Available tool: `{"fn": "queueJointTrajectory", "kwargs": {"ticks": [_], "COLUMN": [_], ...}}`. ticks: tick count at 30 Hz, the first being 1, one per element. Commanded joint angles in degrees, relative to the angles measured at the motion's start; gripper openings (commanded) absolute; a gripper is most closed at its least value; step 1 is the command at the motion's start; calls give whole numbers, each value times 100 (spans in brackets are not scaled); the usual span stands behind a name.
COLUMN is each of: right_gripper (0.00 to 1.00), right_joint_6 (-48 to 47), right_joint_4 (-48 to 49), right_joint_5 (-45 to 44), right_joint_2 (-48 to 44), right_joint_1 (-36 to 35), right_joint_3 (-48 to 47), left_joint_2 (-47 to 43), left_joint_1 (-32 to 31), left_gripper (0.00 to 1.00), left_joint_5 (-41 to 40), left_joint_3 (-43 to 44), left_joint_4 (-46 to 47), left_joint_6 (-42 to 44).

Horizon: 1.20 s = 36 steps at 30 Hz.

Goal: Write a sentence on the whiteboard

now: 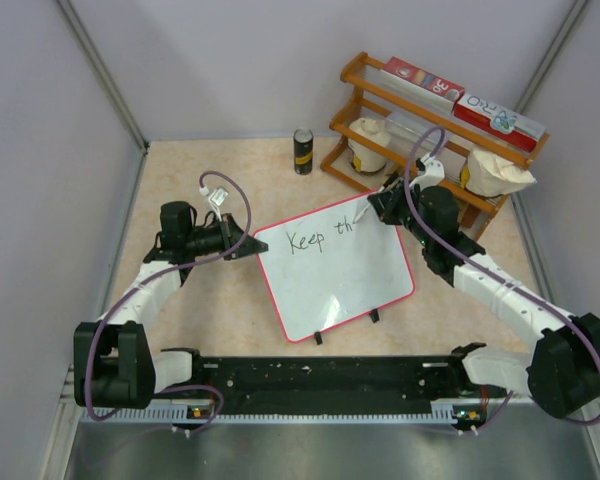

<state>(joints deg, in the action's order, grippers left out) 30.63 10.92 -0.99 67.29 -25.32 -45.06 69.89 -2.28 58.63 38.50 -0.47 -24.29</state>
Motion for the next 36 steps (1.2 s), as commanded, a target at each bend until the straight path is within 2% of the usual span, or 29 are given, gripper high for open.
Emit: {"fn": "queueJointTrajectory", "kwargs": {"ticks": [1, 25, 36], "right_gripper": [0, 0, 0], "right_joint_6": [39, -145, -58], "right_joint_4": [384, 60, 147], "right_joint_5": [73, -445, -331], "right_joint_2": [91, 65, 188], "right_joint_1": [62, 159, 177], "right_joint_3": [-214, -179, -407], "left_joint_2": [25, 42, 34], "left_joint_1": [-114, -123, -123], "left_gripper": [0, 0, 0], "left_joint_5": [-722, -730, -739], "left_joint_3": [-1, -9, -9], "left_joint_4": [-322, -322, -322], "left_joint_6": [698, 707, 707]}}
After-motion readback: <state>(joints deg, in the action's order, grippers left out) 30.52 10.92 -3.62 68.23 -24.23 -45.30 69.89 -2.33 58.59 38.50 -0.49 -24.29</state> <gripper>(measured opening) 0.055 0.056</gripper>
